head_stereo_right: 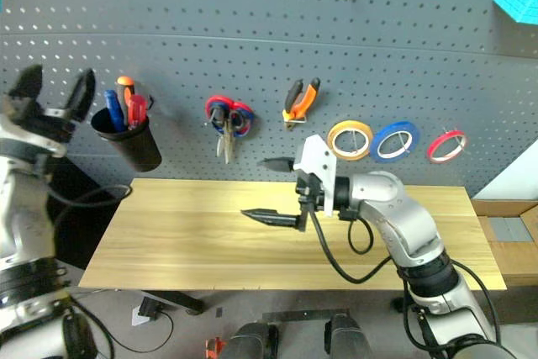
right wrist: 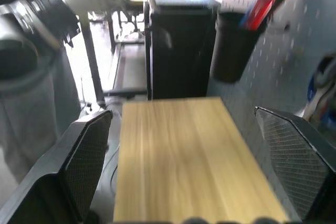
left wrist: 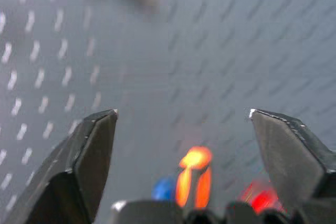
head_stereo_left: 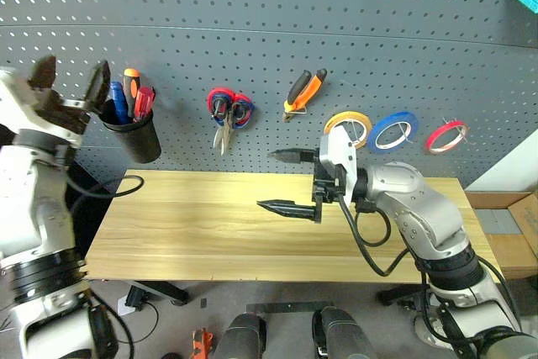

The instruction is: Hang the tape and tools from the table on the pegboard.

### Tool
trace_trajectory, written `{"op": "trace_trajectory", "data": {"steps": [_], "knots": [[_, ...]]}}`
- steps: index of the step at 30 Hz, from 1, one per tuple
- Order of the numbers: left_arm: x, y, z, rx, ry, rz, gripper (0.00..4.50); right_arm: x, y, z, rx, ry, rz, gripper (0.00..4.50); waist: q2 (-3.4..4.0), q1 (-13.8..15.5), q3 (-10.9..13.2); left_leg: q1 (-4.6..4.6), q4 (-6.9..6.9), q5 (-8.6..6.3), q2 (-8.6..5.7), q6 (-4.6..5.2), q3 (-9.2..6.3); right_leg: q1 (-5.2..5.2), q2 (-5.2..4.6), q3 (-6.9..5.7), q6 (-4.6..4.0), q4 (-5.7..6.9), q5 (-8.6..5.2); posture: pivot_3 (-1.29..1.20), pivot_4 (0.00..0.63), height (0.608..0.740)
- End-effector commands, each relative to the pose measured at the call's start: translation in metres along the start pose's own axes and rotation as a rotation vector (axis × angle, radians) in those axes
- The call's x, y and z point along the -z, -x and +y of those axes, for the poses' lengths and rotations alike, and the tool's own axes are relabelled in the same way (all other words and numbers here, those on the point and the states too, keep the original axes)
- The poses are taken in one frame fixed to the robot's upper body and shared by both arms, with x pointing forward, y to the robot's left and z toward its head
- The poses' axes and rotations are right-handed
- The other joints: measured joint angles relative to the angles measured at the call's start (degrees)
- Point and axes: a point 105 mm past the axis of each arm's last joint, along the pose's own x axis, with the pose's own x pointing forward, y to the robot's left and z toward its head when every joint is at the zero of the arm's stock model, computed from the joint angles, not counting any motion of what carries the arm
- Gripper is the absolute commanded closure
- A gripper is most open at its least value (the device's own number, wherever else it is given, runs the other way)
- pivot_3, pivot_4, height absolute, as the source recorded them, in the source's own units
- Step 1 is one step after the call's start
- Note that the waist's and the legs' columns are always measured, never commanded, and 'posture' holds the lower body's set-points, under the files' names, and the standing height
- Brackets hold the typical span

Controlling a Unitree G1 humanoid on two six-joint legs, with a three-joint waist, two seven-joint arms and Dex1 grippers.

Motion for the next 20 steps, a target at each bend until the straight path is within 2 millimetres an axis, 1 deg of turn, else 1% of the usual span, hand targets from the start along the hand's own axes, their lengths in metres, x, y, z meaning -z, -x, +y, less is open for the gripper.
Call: {"op": "trace_trajectory", "data": {"steps": [1,2,3,5,6,8,9,10,11,12,15,17,18,20], "knots": [[0.022,0.022,-0.031,0.158,0.102,0.14,0.22,0.003,0.005,0.004,0.009,0.012,0.001,0.0,0.23,0.01,-0.15,0.07,0.0,0.0,0.0,0.0,0.0,0.07,0.0,0.0,-0.01,0.01,-0.01,0.01,0.125,0.74],[0.035,0.03,-0.039,0.181,0.104,0.209,0.22,0.008,0.007,0.004,0.023,-0.002,0.012,0.0,0.24,0.04,-0.16,0.15,-0.02,0.0,0.0,0.0,0.02,0.13,0.01,0.02,-0.01,0.01,-0.01,0.01,0.125,0.74],[0.054,0.041,-0.049,0.212,0.1,0.291,0.22,0.012,0.011,0.002,0.049,-0.036,0.01,0.0,0.23,0.07,-0.17,0.24,-0.05,0.0,0.01,0.01,0.01,0.21,0.01,0.01,-0.01,0.02,-0.02,0.01,0.126,0.74],[0.077,0.057,-0.064,0.249,0.097,0.384,0.22,0.019,0.018,-0.002,0.101,-0.092,0.0,0.0,0.24,0.1,-0.2,0.37,-0.04,0.0,0.04,0.01,0.02,0.33,0.04,0.02,-0.02,0.02,-0.03,0.0,0.129,0.74],[0.09,0.063,-0.069,0.227,0.115,0.422,0.22,0.032,0.025,-0.01,0.175,-0.124,0.019,0.0,0.23,0.23,-0.22,0.4,-0.03,0.0,0.03,0.01,0.04,0.36,0.04,0.04,-0.03,0.02,-0.03,0.0,0.129,0.74],[0.104,0.068,-0.073,0.194,0.121,0.451,0.22,0.051,0.034,-0.02,0.278,-0.155,0.064,0.0,0.15,0.6,-0.33,0.41,0.02,0.01,0.04,0.02,0.03,0.38,0.04,0.05,-0.03,0.01,-0.03,-0.01,0.125,0.74],[0.116,0.071,-0.067,0.13,0.129,0.473,0.22,0.067,0.042,-0.028,0.36,-0.201,0.09,0.0,0.05,0.72,-0.4,0.41,0.03,0.01,0.03,0.02,0.02,0.37,0.04,0.06,-0.03,0.01,-0.03,-0.01,0.125,0.74],[0.123,0.073,-0.063,0.088,0.132,0.487,0.22,0.078,0.048,-0.032,0.411,-0.233,0.103,0.0,-0.01,0.77,-0.54,0.4,0.03,0.01,0.03,0.02,0.02,0.36,0.04,0.05,-0.03,0.0,-0.03,-0.01,0.125,0.74],[0.134,0.077,-0.061,0.049,0.137,0.507,0.22,0.094,0.059,-0.038,0.482,-0.274,0.134,0.0,0.0,0.76,-0.62,0.42,0.03,0.01,0.03,0.02,0.03,0.38,0.04,0.05,-0.03,0.01,-0.03,-0.01,0.118,0.74],[0.143,0.082,-0.062,0.039,0.144,0.533,0.22,0.105,0.068,-0.042,0.543,-0.301,0.152,0.0,0.03,0.71,-0.76,0.42,0.03,0.01,0.02,0.02,0.04,0.39,0.04,0.05,-0.03,0.02,-0.03,-0.01,0.118,0.74],[0.162,0.094,-0.068,0.048,0.14,0.587,0.22,0.122,0.087,-0.044,0.619,-0.326,0.18,0.0,0.1,0.51,-0.84,0.4,-0.02,0.01,0.01,0.02,0.19,0.34,0.06,0.13,-0.03,0.04,-0.03,-0.03,0.105,0.74],[0.172,0.1,-0.067,0.035,0.134,0.616,0.22,0.131,0.102,-0.045,0.666,-0.311,0.214,0.0,0.16,0.43,-0.9,0.4,-0.05,0.01,0.02,0.02,0.24,0.32,0.07,0.16,-0.03,0.03,-0.03,-0.03,0.104,0.74],[0.178,0.104,-0.062,0.007,0.128,0.644,0.22,0.136,0.109,-0.045,0.685,-0.303,0.235,0.0,0.17,0.34,-0.92,0.4,-0.06,0.01,0.02,0.02,0.24,0.32,0.09,0.16,-0.03,0.03,-0.03,-0.03,0.103,0.74],[0.183,0.108,-0.054,-0.033,0.12,0.652,0.22,0.148,0.124,-0.046,0.728,-0.315,0.272,0.0,0.17,0.26,-1.02,0.41,-0.06,0.01,0.05,0.02,0.25,0.32,0.13,0.17,-0.03,0.04,-0.03,-0.03,0.095,0.74]]}}
